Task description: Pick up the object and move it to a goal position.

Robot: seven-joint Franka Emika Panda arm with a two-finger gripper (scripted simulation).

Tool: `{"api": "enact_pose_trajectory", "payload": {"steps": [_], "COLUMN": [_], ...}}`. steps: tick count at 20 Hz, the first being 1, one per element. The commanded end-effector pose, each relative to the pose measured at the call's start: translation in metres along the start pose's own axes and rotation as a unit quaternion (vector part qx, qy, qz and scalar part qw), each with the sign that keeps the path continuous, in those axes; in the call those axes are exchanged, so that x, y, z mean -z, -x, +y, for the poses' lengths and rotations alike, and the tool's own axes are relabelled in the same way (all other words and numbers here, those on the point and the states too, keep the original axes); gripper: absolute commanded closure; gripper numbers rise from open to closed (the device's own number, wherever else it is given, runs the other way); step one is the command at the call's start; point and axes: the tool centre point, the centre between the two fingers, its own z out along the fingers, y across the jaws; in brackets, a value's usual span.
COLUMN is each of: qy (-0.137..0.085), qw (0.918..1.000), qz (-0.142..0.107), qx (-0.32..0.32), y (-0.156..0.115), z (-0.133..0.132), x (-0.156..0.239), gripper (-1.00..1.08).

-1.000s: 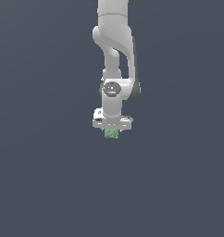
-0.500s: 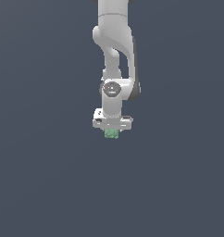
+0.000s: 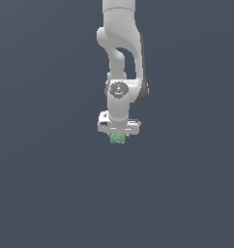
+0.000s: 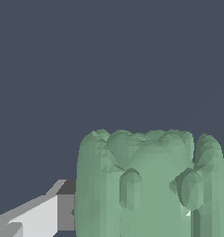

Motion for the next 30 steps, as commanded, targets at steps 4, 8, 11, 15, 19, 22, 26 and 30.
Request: {"api": "enact_pose_trajectory", "payload": {"steps": [4,8,11,15,19,22,26,30], "qy": [0.0,0.0,0.001,0.001,0.001,0.001,0.001,0.001], "qw": [1.0,1.0,1.0,1.0,1.0,1.0,1.0,1.0], "qz": [0.001,0.001,0.0,0.0,0.0,0.0,0.0,0.0], "qx": [0.0,0.0,0.0,0.0,0.0,0.0,0.0,0.0], "y": [-0.003,-0.006,-0.009,-0.013,-0.017,-0.021,-0.025,-0.03], "z": [-0.012,-0.024,-0.035,-0.051,-0.066,-0.077,-0.092,-0.107], "x": [0.032,0.065,0.094,0.137,0.178,0.208,0.248,0.287], "gripper": [1.08,1.08,1.08,1.08,1.08,1.08,1.08,1.08]}}
